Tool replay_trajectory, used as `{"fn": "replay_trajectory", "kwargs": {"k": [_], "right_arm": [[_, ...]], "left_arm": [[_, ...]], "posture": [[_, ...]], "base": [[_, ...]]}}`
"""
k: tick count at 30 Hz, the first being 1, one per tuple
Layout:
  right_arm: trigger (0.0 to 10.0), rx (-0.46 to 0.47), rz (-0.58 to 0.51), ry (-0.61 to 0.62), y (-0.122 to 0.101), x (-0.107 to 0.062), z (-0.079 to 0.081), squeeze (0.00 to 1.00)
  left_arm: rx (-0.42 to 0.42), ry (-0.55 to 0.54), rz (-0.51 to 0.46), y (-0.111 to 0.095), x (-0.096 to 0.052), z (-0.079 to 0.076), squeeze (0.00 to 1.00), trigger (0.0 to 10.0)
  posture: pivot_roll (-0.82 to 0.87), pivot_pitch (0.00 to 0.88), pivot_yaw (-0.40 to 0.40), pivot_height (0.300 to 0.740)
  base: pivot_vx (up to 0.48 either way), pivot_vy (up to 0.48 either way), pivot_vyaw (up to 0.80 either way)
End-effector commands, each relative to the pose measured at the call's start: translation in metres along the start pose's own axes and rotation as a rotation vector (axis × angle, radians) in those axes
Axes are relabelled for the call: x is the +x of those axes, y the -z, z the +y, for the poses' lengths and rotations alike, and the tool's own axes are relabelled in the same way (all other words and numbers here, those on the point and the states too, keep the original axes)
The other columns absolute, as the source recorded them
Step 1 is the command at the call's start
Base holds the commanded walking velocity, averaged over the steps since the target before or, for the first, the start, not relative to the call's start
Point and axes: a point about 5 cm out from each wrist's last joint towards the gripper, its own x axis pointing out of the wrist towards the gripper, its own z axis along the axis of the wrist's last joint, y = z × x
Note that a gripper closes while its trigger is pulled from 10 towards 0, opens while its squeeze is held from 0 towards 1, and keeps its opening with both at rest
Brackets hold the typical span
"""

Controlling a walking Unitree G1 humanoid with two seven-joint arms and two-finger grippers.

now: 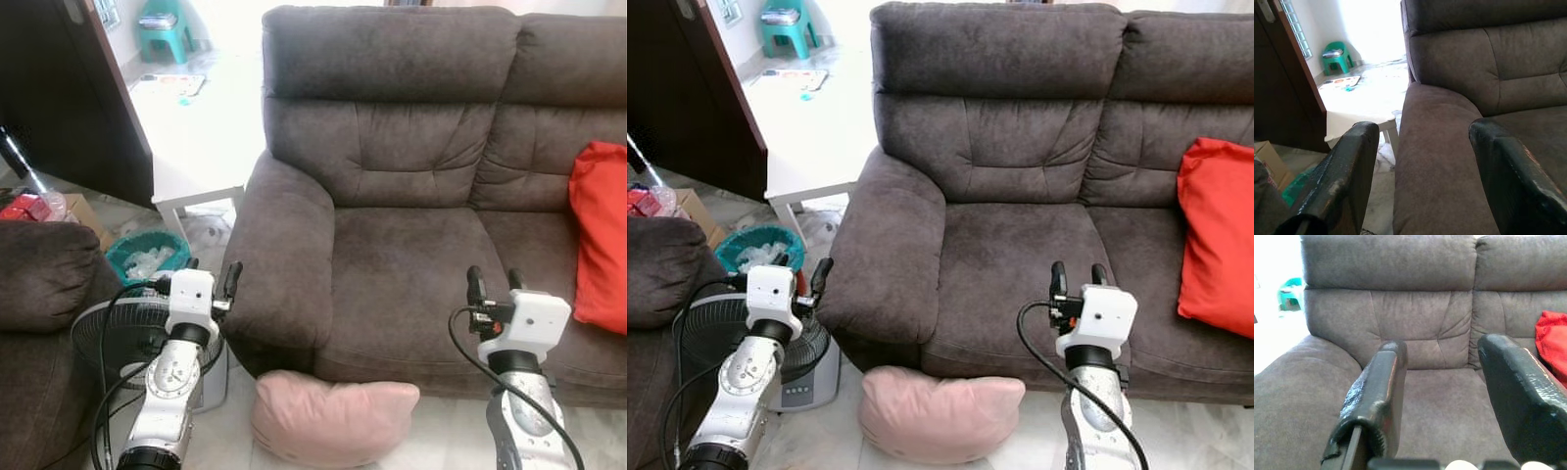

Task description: Move the pillow to the sofa from floor

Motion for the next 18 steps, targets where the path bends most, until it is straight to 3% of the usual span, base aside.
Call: {"fn": "replay_trajectory", "kwargs": {"k": [1, 10, 18], "right_arm": [[10.0, -0.002, 0.023, -0.011, 0.0044, -0.0002, 0.0021, 0.0], [10.0, 0.014, 0.015, -0.032, 0.0022, -0.0013, 0.0081, 0.0], [10.0, -0.001, -0.002, -0.004, -0.0005, 0.0039, -0.0011, 0.0]], "left_arm": [[0.004, -0.01, -0.026, -0.0067, 0.0027, 0.0009, 0.0, 10.0], [0.009, -0.011, -0.026, -0.0072, 0.0024, 0.0031, 0.0, 10.0], [-0.002, 0.016, -0.021, -0.0055, 0.001, -0.0044, 0.0, 10.0]], "posture": [[0.0, 0.006, -0.023, 0.74], [-0.01, 0.011, -0.022, 0.74], [-0.03, 0.0, -0.006, 0.74]], "base": [[0.0, 0.0, 0.0], [0.0, 0.0, 0.0], [0.0, 0.0, 0.0]]}}
